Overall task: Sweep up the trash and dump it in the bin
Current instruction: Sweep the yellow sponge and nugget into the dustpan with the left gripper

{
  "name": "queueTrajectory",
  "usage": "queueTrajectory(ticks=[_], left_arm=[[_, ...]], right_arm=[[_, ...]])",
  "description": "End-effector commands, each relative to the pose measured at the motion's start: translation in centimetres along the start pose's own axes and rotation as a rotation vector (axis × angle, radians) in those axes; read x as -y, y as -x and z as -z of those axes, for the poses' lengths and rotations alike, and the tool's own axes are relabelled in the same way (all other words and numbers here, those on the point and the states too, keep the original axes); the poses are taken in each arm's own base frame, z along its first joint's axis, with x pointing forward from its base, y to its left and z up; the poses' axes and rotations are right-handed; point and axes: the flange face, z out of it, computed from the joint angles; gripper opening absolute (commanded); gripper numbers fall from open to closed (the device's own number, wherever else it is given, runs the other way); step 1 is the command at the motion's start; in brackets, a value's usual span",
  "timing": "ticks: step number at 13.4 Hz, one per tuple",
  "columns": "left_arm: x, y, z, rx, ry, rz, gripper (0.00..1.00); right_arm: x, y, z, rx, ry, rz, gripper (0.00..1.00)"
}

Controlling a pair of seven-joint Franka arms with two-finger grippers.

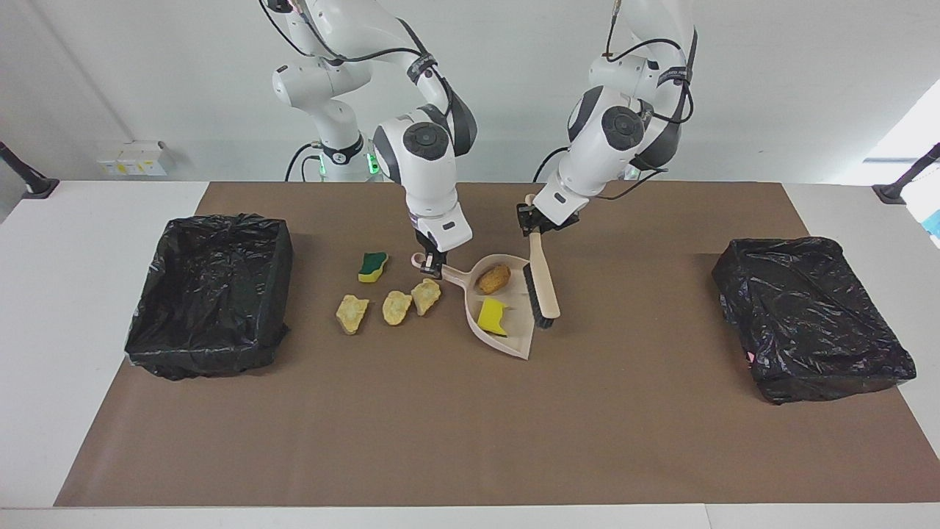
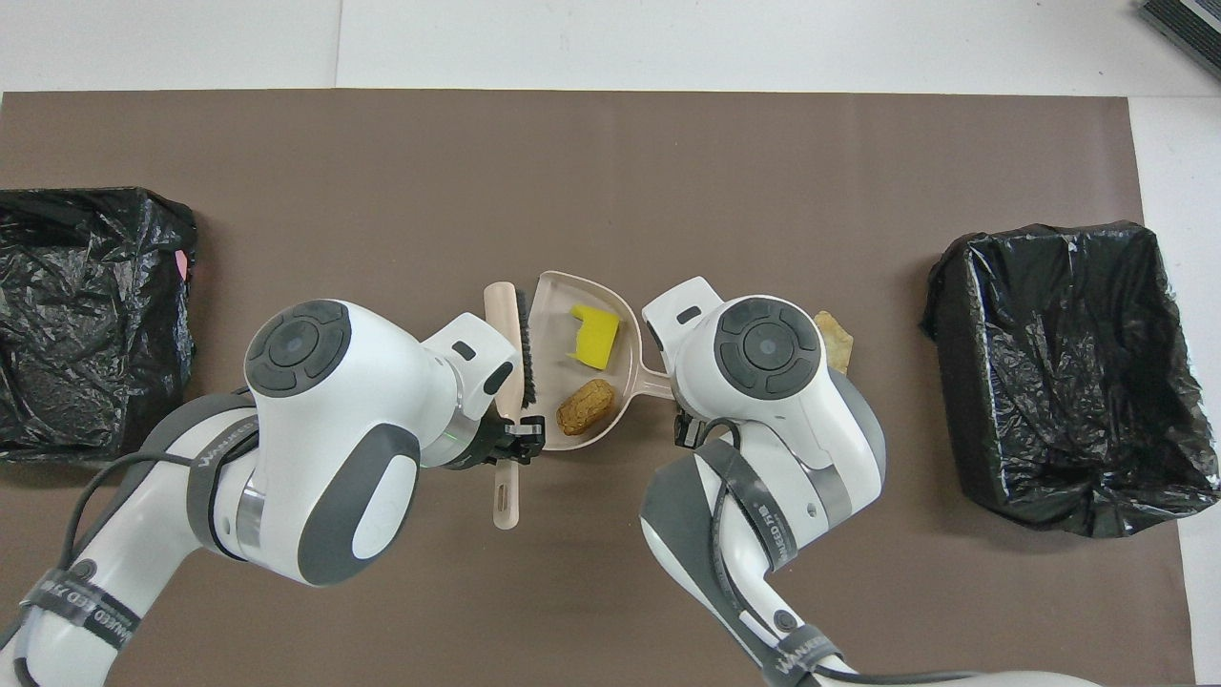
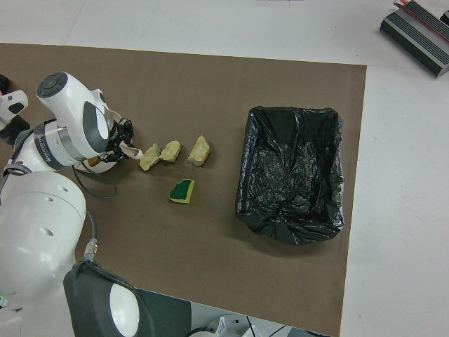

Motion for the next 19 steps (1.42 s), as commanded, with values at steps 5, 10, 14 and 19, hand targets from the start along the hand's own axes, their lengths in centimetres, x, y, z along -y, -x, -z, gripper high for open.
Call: queueTrajectory(ticks=[5,10,14,19], left_arm=[[8.7,-2.9,1.7,0.046,-0.103,-0.005,0.0],[6.4,-0.1,-3.0,0.073,-0.14,-0.097,0.0],[2.0,2.3,-3.9,0.096,-0.161,-0.178,0.0],[1.3,1.4,0.2,0.042,-0.127,-0.17,0.0]], right_arm=[[0.1,-0.2,-0.4,-0.022,-0.004,0.008,0.0],[0.1,-0.2,-0.4,-0.021,-0.005,0.01,0.0],[0.0,-0.2,-0.4,-0.022,-0.003,0.007,0.0],[0.1,-0.2,-0.4,-0.021,-0.005,0.01,0.0]])
